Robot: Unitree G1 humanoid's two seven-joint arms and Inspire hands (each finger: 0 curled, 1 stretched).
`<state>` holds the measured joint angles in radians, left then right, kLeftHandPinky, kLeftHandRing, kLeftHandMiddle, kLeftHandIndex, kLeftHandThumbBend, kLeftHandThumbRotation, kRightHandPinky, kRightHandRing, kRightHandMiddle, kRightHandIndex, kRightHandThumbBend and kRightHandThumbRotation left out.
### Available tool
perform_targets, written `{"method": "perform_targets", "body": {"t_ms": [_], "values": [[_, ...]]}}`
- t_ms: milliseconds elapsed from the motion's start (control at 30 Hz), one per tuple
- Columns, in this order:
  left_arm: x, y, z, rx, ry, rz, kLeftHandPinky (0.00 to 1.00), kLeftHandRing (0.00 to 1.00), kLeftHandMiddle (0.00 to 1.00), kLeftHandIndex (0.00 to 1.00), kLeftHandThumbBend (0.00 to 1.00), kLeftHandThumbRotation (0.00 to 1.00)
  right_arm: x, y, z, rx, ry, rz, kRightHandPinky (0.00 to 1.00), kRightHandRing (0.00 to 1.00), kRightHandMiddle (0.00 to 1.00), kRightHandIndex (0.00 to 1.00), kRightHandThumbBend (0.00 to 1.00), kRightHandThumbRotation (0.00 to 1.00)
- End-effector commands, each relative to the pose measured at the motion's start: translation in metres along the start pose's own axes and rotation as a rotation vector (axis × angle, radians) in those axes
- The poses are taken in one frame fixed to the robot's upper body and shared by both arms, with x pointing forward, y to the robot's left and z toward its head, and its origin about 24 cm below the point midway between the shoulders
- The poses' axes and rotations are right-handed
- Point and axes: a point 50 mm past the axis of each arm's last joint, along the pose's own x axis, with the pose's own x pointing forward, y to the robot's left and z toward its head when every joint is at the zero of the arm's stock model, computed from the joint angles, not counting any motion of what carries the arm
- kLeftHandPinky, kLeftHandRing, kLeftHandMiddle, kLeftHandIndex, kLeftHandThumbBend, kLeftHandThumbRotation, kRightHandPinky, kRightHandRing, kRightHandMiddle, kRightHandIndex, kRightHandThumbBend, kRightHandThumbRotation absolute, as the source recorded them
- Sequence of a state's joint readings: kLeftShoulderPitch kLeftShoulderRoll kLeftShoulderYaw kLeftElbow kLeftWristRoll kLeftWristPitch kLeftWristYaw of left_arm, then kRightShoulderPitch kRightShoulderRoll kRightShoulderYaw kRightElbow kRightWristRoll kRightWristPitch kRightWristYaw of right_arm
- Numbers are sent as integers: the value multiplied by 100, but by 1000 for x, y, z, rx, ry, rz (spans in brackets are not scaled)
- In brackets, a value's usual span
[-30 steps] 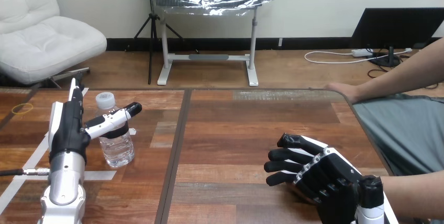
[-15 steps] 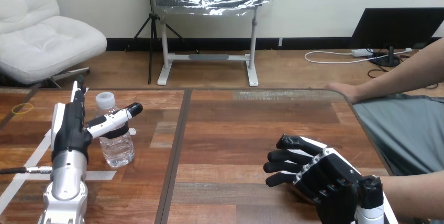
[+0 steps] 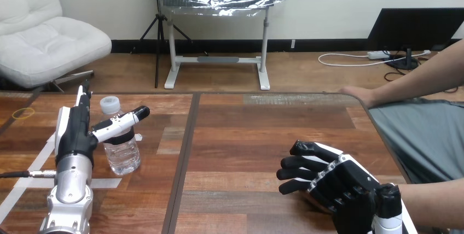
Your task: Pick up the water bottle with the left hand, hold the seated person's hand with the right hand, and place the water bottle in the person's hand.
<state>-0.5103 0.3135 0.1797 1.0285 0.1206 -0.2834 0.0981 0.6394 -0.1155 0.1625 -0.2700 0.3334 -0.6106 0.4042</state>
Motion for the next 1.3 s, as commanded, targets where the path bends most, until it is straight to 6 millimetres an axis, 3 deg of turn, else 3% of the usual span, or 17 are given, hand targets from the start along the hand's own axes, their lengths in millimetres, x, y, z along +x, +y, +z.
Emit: {"method": "perform_targets", "body": {"t_ms": [0,1267], "values": [[14,4,26,-19,-55,17,98,99,99,100,100,27,11,0,6,-19,-74,20,59,66,68,71,70,100],[15,-5,14,-22,52,7,93,97,98,100,100,26,12,0,8,-22,-90,35,59,67,69,70,71,100]]}}
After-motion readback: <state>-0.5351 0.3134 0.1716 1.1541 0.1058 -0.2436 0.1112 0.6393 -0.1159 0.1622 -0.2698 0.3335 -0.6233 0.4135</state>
